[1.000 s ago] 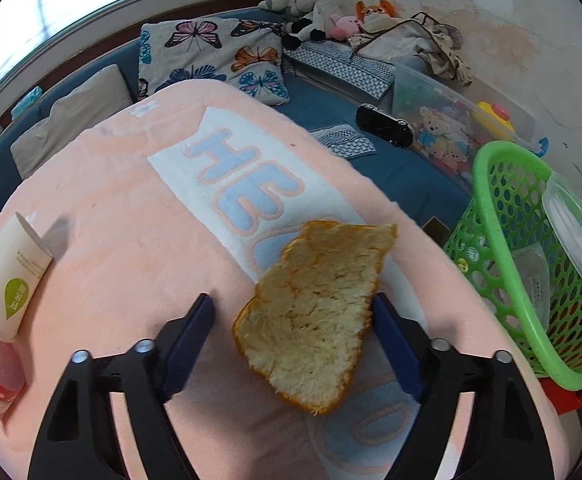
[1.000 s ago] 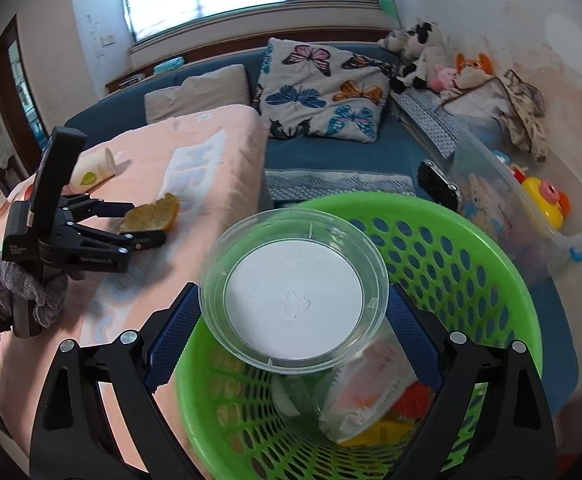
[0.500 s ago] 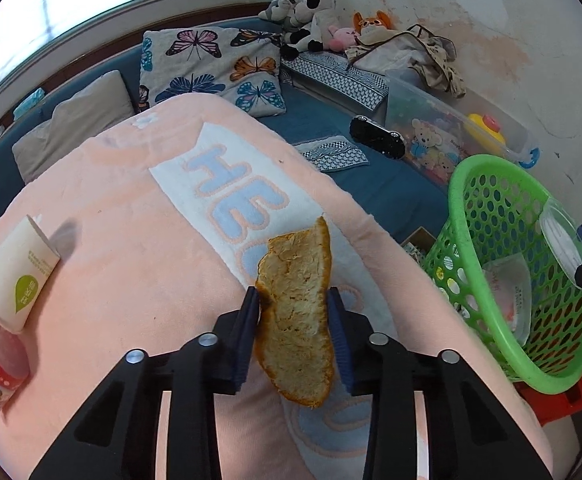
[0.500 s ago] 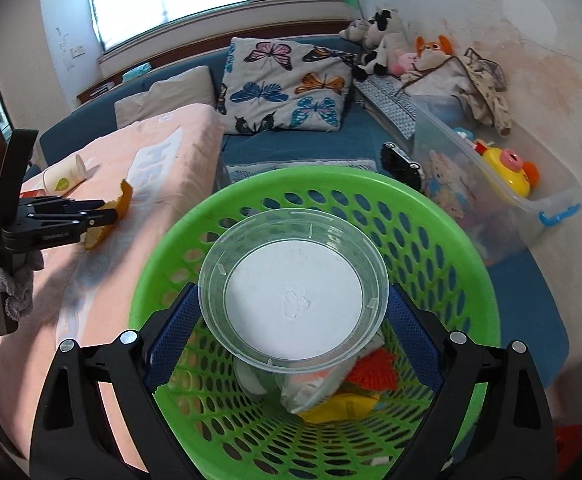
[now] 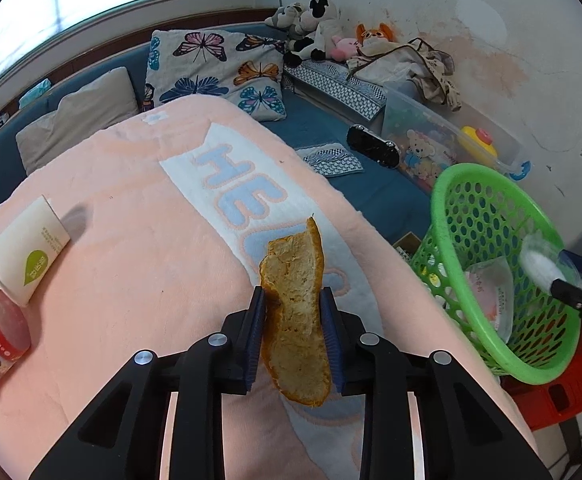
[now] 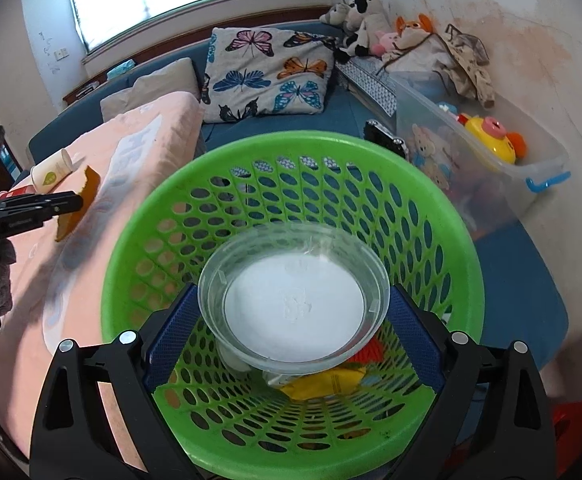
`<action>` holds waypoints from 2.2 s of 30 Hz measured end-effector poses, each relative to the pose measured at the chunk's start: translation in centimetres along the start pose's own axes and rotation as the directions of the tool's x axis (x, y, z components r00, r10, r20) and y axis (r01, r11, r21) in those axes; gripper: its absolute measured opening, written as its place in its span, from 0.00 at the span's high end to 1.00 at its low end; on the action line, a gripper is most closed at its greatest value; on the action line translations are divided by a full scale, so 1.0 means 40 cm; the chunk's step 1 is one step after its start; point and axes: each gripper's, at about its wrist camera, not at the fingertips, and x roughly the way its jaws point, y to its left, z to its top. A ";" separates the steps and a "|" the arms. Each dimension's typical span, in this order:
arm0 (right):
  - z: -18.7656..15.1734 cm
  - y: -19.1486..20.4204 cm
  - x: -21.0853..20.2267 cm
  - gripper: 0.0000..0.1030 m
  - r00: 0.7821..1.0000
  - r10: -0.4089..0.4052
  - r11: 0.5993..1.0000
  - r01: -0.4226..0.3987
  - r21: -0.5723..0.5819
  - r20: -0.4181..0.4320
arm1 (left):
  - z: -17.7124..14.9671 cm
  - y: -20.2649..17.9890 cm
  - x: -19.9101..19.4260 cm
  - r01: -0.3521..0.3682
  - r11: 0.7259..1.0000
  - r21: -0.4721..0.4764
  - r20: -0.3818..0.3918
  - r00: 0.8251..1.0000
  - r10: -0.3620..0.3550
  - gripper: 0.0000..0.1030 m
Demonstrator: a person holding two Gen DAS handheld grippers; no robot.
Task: Collect trash
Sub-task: 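Release the clear dish into the basket with the right tool while the left tool carries the bread over, then open the left tool to drop the bread slice into the green basket, then move both tools back toward the red cup and paper cup on the table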
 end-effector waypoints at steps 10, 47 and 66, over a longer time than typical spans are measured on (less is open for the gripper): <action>-0.008 -0.005 -0.032 0.09 1.000 -0.002 1.000 0.002 0.011 0.021 | 0.007 -0.041 -0.080 0.041 0.999 0.012 0.055 0.998 -0.042 0.74; -0.053 -0.017 -0.148 0.10 0.996 0.005 1.000 -0.003 -0.021 0.086 | 0.006 -0.381 -0.044 0.186 0.975 0.122 0.009 0.982 -0.189 0.39; 0.037 0.229 -0.196 0.10 0.976 0.182 0.970 -0.158 -0.182 0.121 | -0.070 -0.077 -0.279 -0.075 0.997 -0.009 0.138 0.988 0.076 0.30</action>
